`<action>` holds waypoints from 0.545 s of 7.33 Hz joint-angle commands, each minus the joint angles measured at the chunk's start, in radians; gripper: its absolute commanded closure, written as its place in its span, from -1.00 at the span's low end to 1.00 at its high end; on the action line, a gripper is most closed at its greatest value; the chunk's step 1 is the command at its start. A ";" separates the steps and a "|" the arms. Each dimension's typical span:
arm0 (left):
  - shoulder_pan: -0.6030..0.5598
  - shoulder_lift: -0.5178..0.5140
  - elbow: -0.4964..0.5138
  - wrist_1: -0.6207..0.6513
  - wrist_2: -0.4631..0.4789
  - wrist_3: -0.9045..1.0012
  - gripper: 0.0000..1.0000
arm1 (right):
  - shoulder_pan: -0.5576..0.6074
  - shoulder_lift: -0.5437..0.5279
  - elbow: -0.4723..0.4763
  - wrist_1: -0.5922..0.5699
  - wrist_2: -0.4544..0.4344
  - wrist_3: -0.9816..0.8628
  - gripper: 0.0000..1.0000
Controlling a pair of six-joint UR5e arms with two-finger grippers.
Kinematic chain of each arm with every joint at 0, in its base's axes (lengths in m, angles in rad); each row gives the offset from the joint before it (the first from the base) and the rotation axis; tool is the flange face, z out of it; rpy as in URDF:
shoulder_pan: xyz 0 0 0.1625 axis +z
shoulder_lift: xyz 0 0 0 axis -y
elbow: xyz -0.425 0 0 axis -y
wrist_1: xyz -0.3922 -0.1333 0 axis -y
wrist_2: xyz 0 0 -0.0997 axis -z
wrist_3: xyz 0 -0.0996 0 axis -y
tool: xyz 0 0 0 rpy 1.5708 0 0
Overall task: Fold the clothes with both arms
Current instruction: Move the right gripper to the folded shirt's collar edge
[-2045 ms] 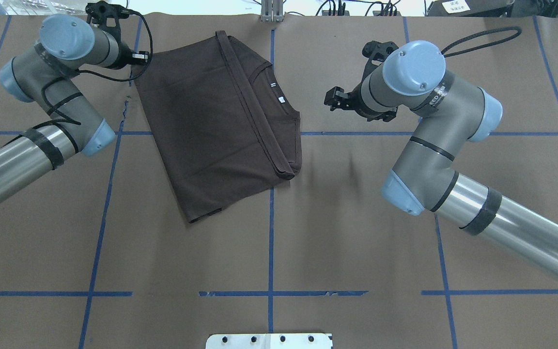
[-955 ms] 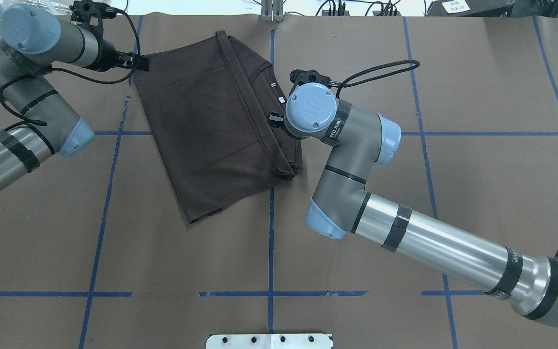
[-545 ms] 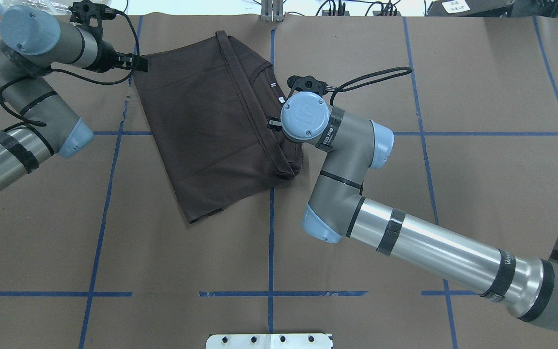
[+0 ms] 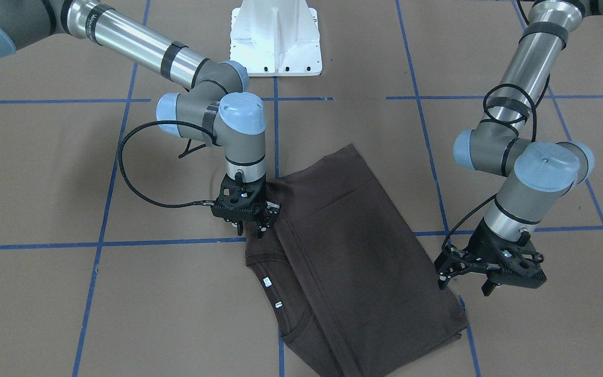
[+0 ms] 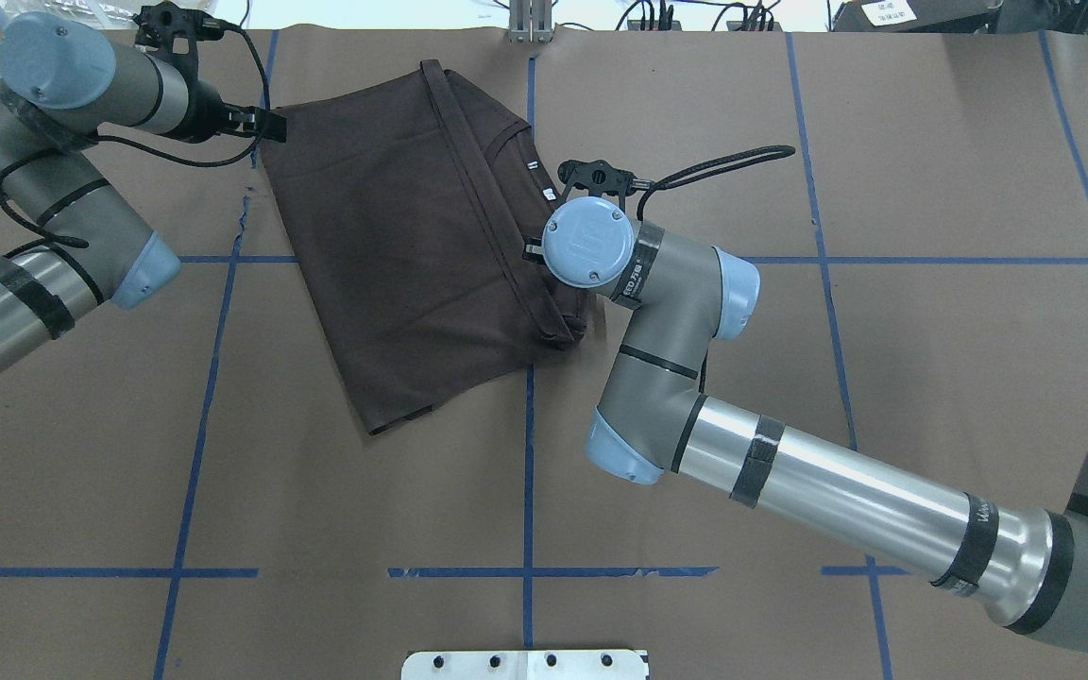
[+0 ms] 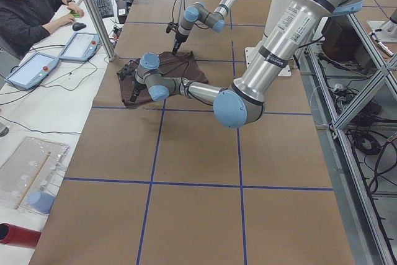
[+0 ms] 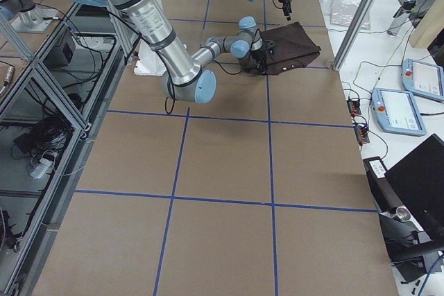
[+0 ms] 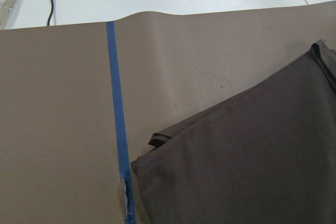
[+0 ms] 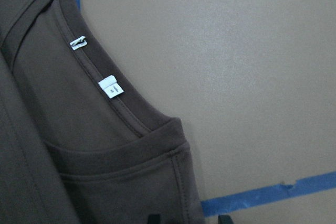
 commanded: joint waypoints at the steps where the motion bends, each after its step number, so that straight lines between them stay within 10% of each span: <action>1: 0.000 0.001 -0.001 0.000 0.000 0.001 -1.00 | -0.001 0.001 -0.001 0.000 -0.001 0.011 0.83; 4: 0.000 0.014 -0.028 0.002 0.000 -0.007 -1.00 | -0.001 0.021 0.001 -0.008 -0.001 0.081 1.00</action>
